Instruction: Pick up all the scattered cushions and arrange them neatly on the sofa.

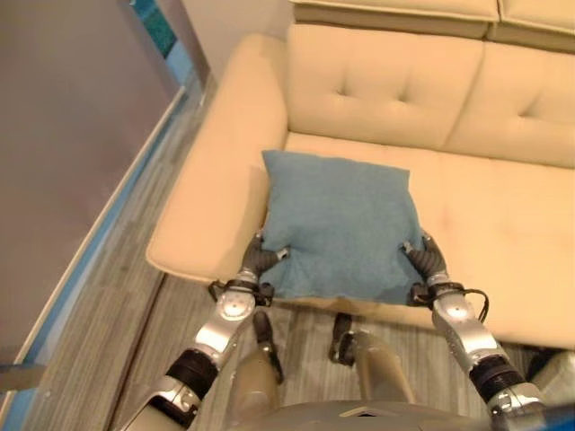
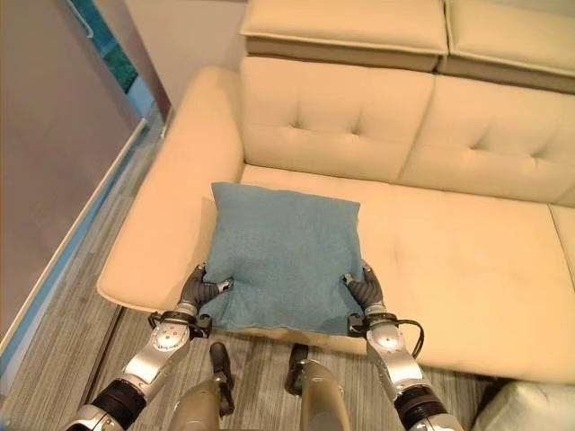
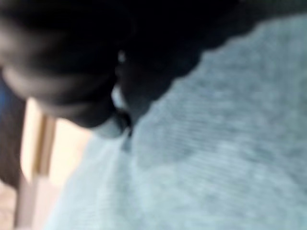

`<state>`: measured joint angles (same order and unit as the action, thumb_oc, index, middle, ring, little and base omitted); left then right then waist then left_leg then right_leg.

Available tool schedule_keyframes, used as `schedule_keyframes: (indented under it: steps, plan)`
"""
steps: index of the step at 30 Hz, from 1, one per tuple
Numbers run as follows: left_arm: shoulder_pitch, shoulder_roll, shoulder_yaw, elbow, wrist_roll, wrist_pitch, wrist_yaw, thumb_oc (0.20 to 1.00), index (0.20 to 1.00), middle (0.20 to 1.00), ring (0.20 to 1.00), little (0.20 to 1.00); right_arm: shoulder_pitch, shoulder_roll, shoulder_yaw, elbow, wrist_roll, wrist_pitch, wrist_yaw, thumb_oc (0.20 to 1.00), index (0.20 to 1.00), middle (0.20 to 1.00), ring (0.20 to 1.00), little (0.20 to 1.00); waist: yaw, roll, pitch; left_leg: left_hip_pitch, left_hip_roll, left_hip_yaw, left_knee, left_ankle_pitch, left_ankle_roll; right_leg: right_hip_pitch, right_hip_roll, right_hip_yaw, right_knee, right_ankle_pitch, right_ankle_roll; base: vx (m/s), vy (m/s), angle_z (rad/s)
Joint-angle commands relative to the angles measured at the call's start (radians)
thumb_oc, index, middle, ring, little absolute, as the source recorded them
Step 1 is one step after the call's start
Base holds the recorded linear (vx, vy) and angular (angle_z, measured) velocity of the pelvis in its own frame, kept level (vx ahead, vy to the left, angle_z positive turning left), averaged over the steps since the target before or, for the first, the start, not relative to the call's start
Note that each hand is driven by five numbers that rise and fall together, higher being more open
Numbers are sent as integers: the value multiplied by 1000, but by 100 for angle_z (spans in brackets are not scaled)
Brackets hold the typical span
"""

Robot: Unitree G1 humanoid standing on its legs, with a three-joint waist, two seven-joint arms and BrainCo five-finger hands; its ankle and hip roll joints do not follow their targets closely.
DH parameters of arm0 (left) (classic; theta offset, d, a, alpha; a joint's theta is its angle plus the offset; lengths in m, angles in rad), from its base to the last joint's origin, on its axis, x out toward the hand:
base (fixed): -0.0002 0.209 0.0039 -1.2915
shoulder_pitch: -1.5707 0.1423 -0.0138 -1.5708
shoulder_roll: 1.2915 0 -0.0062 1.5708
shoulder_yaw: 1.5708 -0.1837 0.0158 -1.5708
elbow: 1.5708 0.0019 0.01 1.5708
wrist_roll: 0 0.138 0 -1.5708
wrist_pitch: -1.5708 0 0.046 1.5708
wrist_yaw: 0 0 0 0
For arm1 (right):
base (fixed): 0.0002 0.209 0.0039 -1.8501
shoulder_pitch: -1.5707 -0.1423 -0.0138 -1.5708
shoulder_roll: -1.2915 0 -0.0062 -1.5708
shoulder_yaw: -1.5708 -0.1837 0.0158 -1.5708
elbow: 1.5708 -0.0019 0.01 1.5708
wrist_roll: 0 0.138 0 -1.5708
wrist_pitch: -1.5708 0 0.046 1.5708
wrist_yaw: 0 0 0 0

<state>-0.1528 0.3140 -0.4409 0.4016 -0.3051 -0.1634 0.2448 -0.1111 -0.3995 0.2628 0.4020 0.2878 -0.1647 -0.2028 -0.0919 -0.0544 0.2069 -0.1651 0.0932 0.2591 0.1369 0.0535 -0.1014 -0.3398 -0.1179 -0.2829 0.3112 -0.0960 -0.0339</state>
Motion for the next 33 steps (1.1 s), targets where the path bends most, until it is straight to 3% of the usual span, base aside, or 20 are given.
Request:
schedule_keyframes:
  steps: [1, 2, 4, 6, 9, 12, 15, 17, 20, 21, 22, 24, 27, 31, 33]
  plan:
    - [-87, -46, -21, -162, -14, -105, -42, 200, 200, 200, 200, 200, -86, 52, 48, -128, -43, -126, 53, 200, 200, 200, 200, 200, 32, -12, -21, 23, -113, -126, -25, -72, 21, 180, 12, 83, -304, 200, 165, 170, 97, -108]
    - [-68, -41, -12, -172, -13, -104, -47, 200, 200, 200, 200, 200, -79, 51, 43, -129, -50, -122, 61, 200, 200, 200, 200, 200, 34, -11, -38, 49, -135, -155, -58, -68, 39, 183, 23, 114, -295, 201, 174, 146, 141, -116]
    - [-44, -37, -3, -174, -8, -102, -55, 200, 200, 200, 200, 200, -74, 58, 40, -125, -54, -117, 69, 200, 200, 200, 200, 200, 37, -9, -55, 92, -130, -114, -87, -72, 52, 192, 26, 115, -280, 197, 193, 144, 155, -110]
    - [-18, -25, 10, -185, -3, -99, -57, 200, 200, 200, 200, 200, -78, 69, 45, -124, -67, -110, 73, 200, 200, 200, 200, 200, 71, -6, -52, 141, -126, -73, -108, -82, 69, 191, 8, 68, -211, 180, 208, 73, 123, -101]
    - [-11, -11, 17, -171, 8, -95, -60, 200, 200, 200, 200, 200, -79, 80, 46, -120, -73, -111, 77, 200, 200, 200, 200, 200, 72, -1, -54, 172, -119, -53, -117, -81, 82, 174, -10, 53, -129, 171, 223, 28, 55, -138]
    - [11, -7, 24, -173, 8, -91, -67, 200, 200, 200, 200, 200, -76, 82, 47, -129, -72, -108, 85, 200, 200, 200, 200, 200, 91, 12, -70, 200, -104, -44, -134, -83, 88, 195, -55, 16, -128, 165, 207, 75, -32, -30]
    - [21, -8, 27, -166, -3, -86, -72, 200, 200, 200, 200, 200, -85, 72, 50, -150, -86, -106, 86, 200, 200, 200, 200, 200, 90, 14, -81, 212, -98, -56, -143, -81, 86, 212, -67, 58, -133, 181, 211, 88, -118, -10]
    - [28, -11, 32, -165, -8, -85, -72, 200, 200, 200, 200, 200, -95, 69, 61, -156, -87, -102, 88, 200, 200, 200, 200, 200, 103, 8, -91, 218, -90, -44, -134, -90, 80, 241, -81, 42, -162, 182, 215, 90, -161, 10]
    - [34, -14, 28, -165, -9, -84, -75, 200, 200, 200, 200, 200, -101, 68, 70, -150, -84, -98, 89, 200, 200, 200, 200, 200, 107, -3, -97, 221, -83, -39, -115, -92, 69, 278, -65, 32, -211, 165, 210, 72, -191, -10]
    - [41, -19, 22, -162, -19, -84, -80, 200, 200, 200, 200, 200, -98, 58, 68, -156, -86, -98, 88, 200, 200, 200, 200, 200, 107, -10, -96, 210, -62, -54, -73, -59, 42, 300, -34, 42, -242, 152, 195, 58, -194, -7]
    - [41, -20, 22, -162, -19, -84, -80, 200, 200, 200, 200, 200, -97, 57, 68, -156, -86, -98, 88, 200, 200, 200, 200, 200, 106, -9, -96, 209, -61, -56, -71, -60, 41, 302, -33, 40, -243, 152, 194, 79, -403, 2]
    - [22, -29, 9, -149, -44, -83, -84, 200, 200, 200, 200, 200, -84, 42, 57, -183, -75, -102, 80, 200, 200, 200, 200, 200, 89, -31, -86, 136, -6, -64, 59, 19, -4, 323, -3, 21, -259, 136, 164, 14, -381, 22]
    - [0, -40, 5, -132, -63, -88, -79, 200, 200, 200, 200, 200, -92, 32, 59, -182, -68, -104, 73, 200, 200, 200, 200, 200, 78, -47, -75, 82, 26, -55, 164, 22, -5, 343, 17, -3, -268, 114, 134, 28, -215, 49]
    - [9, -46, 9, -122, -69, -83, -78, 200, 200, 200, 200, 200, -81, 25, 53, -184, -65, -96, 78, 200, 200, 200, 200, 200, 73, -53, -83, 67, 33, -20, 64, 16, 5, 362, 24, -12, -286, 101, 138, 95, -74, 15]
    - [-1, -49, 7, -128, -56, -79, -74, 200, 200, 200, 200, 200, -75, 30, 46, -169, -59, -101, 70, 200, 200, 200, 200, 200, 80, -51, -87, 18, 44, 0, -89, 81, -5, 386, 40, -5, -307, 96, 153, 212, 45, 24]
